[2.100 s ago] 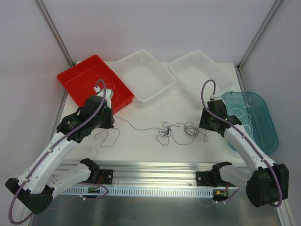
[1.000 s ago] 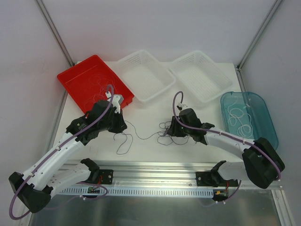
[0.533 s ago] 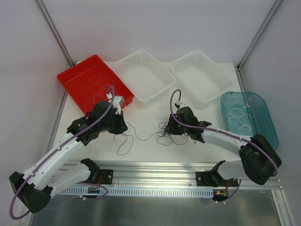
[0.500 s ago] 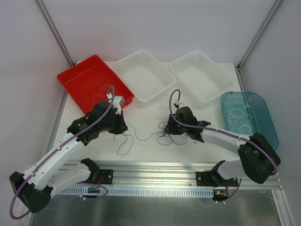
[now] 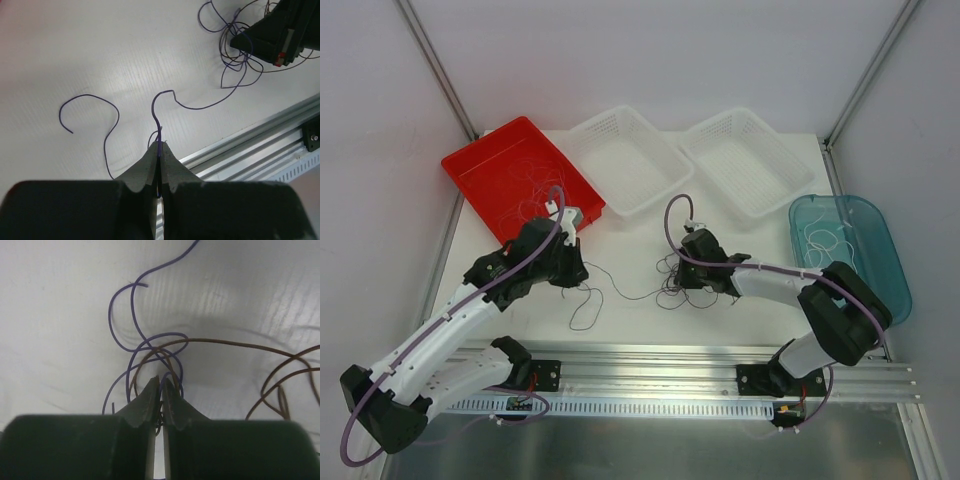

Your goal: Untangle the cables

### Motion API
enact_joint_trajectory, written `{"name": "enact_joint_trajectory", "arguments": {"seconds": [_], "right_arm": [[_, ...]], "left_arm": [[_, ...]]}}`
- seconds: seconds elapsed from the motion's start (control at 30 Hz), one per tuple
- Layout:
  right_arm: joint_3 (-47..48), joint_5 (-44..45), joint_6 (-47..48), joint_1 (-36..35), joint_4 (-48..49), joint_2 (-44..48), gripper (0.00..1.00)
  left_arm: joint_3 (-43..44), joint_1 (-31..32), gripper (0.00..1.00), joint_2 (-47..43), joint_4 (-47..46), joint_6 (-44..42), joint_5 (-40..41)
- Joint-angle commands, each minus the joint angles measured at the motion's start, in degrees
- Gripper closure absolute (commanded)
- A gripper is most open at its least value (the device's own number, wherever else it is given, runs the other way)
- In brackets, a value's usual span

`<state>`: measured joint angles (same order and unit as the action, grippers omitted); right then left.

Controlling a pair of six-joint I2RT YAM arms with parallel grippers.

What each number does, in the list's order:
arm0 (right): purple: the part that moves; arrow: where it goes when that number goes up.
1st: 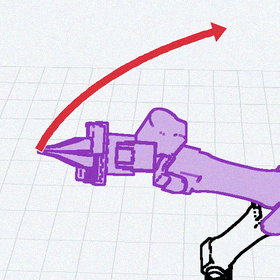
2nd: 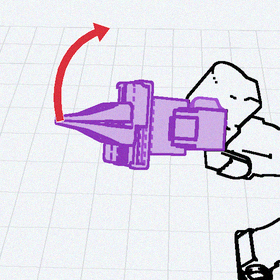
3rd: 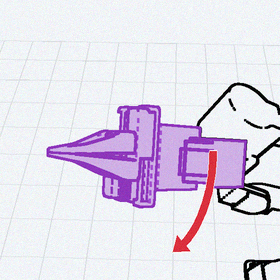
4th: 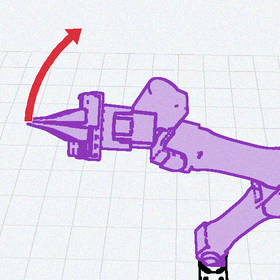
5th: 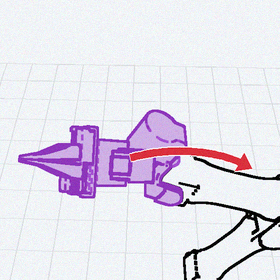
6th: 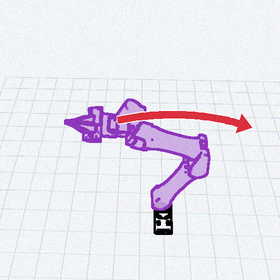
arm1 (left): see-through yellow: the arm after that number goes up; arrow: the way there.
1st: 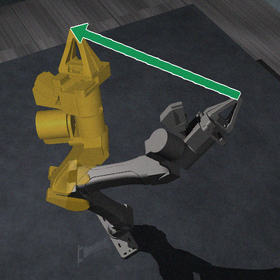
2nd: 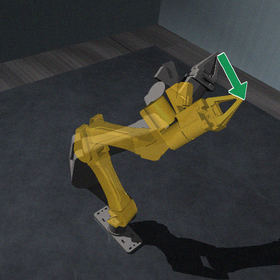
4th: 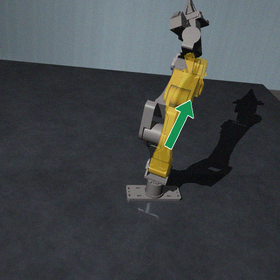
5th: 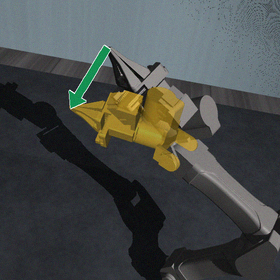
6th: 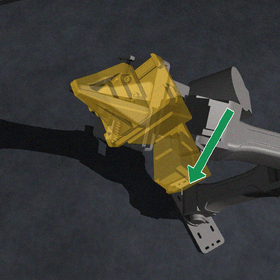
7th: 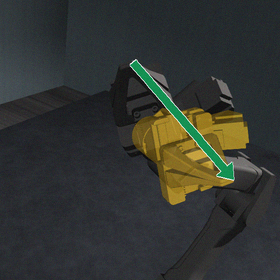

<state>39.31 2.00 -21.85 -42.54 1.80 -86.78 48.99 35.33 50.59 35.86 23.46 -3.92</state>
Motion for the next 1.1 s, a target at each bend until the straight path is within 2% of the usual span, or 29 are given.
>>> {"name": "enact_joint_trajectory", "arguments": {"seconds": [0.0, 0.1, 0.13, 0.23, 0.47, 0.67, 0.77, 0.9, 1.07], "right_arm": [[2.2, 5.6, 2.2, -0.2, -3.7, 2.1, 0.96], [2.6, 10.6, 5.7, 0.7, -11.4, 5.8, 0.99], [2.5, 12.1, 6.5, 2.3, -13.0, 8.2, 0.99], [1.3, 12.5, 8.6, 7.4, -17.4, 12.3, 0.99], [-0.8, 1.9, 11.4, 24.1, -23.3, 26.8, 0.99], [1.3, -7.2, 13.7, 35.6, -28.1, 31.5, 0.99], [2.6, -7.4, 15.1, 36.5, -30.3, 32.0, 0.99], [2.2, -12.3, 15.3, 36.3, -30.3, 30.3, 0.99], [0.4, -14.1, 14.6, 32.4, -29.1, 27.4, 0.94]], "left_arm": [[0.1, 0.4, 1.00, -1.9, 1.0, 0.1, 5.4], [2.7, 0.3, 1.00, -2.4, 5.5, -0.6, 11.5], [3.6, 0.1, 1.00, -2.3, 6.8, -1.1, 16.4], [8.0, -1.3, 1.00, -2.3, 11.9, -2.8, 23.3], [16.4, -6.3, 1.00, -2.3, 18.3, -6.1, 32.1], [18.1, -10.5, 1.00, -3.7, 19.7, -8.0, 33.2], [20.1, -10.9, 1.00, -4.3, 19.1, -7.8, 29.5], [21.4, -10.9, 1.00, -4.4, 16.2, -8.2, 20.7], [25.4, -11.0, 1.00, -2.3, 13.4, -8.2, 8.5]]}}
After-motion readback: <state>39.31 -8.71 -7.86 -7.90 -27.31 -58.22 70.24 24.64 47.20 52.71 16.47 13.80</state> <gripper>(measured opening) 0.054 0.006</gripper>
